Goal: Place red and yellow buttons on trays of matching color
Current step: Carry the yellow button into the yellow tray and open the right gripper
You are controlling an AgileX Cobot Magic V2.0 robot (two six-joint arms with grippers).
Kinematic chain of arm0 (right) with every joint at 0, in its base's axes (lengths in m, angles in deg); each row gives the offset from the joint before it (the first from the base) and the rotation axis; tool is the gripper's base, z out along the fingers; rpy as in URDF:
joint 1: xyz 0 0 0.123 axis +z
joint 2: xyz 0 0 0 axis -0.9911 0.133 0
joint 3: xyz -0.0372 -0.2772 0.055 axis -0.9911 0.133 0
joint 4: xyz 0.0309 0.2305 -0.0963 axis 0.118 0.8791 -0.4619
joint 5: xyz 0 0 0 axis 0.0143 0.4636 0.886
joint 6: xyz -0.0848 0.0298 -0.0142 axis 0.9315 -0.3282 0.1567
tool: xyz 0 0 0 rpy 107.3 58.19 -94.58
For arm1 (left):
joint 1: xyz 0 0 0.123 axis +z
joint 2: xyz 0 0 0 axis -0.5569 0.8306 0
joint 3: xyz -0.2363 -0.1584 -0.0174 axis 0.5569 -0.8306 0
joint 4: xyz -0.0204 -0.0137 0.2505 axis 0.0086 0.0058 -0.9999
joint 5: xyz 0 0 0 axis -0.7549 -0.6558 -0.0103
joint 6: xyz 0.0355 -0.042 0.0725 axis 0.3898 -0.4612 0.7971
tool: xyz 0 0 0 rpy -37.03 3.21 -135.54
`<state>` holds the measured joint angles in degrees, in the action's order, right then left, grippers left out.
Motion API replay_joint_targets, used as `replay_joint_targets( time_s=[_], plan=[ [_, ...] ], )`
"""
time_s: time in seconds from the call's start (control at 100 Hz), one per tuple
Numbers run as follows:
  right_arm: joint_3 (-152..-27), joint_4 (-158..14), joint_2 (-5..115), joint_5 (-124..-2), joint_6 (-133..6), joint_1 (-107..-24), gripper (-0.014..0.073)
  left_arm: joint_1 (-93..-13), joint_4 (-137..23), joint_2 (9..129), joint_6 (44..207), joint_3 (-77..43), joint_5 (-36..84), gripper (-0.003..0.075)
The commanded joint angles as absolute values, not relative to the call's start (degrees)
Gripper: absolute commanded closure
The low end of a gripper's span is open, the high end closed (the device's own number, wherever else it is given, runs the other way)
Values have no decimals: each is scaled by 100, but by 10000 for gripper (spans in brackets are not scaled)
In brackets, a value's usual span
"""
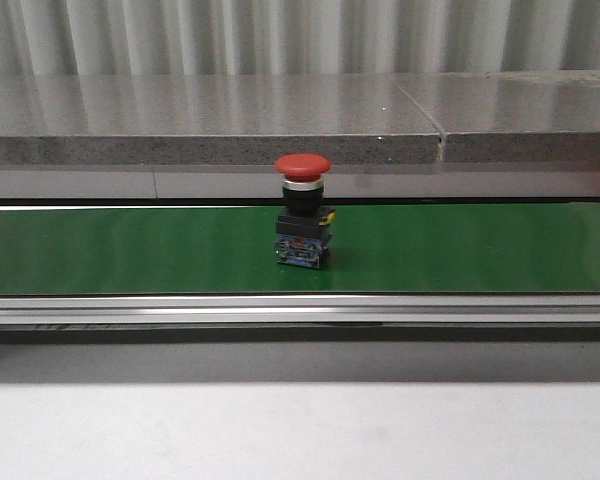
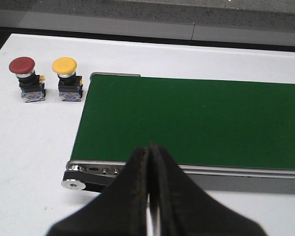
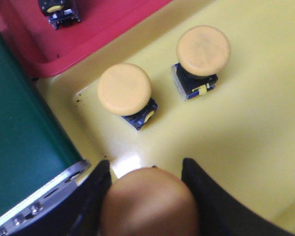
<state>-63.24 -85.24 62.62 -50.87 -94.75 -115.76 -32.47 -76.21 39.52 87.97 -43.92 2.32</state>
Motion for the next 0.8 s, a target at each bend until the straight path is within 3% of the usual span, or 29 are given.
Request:
replay_joint_targets(
  time_s=[0.0, 0.24, 0.56, 0.66, 0.79],
  plan=[
    [-6326, -8599, 6449, -5675, -9535, -11611, 600, -3292, -7542, 3960, 8808, -4234, 629, 740],
    [-6265, -8595, 7271, -5981, -9681, -11624, 600, -3292, -7542, 3960, 8808, -4234, 629, 740],
    [-6265, -8595, 7376, -6163, -9686, -11697, 580, -3292, -7542, 3960, 8808, -4234, 629, 740],
    [-6265, -8595, 7376, -6123, -9686, -11697, 511, -3292, -7542, 3960, 8808, -4234, 629, 740],
    [-6265, -8595, 7376, -6053, -9686, -11697, 323, -3292, -7542, 3960, 8808, -4234, 629, 740]
  ],
)
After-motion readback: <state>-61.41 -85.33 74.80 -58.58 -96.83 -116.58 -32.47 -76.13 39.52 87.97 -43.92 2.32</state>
